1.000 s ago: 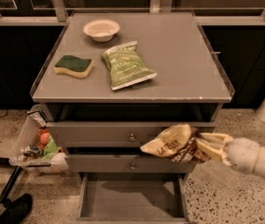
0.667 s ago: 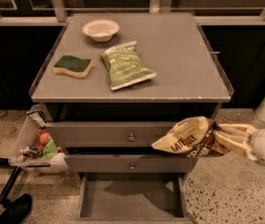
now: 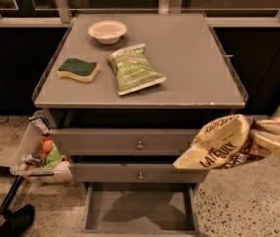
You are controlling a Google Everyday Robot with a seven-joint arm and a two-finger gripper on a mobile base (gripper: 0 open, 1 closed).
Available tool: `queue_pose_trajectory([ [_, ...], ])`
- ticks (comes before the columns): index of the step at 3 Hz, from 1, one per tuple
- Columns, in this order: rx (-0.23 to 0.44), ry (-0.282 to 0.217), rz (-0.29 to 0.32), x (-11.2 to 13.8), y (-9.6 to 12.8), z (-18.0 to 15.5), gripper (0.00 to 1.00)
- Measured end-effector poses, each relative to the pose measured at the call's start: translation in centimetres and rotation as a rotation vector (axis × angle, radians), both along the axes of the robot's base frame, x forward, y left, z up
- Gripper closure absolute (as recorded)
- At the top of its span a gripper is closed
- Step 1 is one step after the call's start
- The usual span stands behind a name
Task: Pick brown chip bag from bottom drawer and place on counter
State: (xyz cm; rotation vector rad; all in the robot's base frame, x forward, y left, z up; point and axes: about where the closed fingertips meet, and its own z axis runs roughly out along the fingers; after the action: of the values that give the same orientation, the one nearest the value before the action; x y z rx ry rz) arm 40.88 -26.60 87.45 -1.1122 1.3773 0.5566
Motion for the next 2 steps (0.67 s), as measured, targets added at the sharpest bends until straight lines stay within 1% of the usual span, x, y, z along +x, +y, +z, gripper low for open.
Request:
queue_pose_trajectory([
  [1,-0.002,0.001,0.007,-0.1,0.1,0.1,1.0],
  [2,0.004,0.01,0.027,1.4,-0.5,1.2,1.0],
])
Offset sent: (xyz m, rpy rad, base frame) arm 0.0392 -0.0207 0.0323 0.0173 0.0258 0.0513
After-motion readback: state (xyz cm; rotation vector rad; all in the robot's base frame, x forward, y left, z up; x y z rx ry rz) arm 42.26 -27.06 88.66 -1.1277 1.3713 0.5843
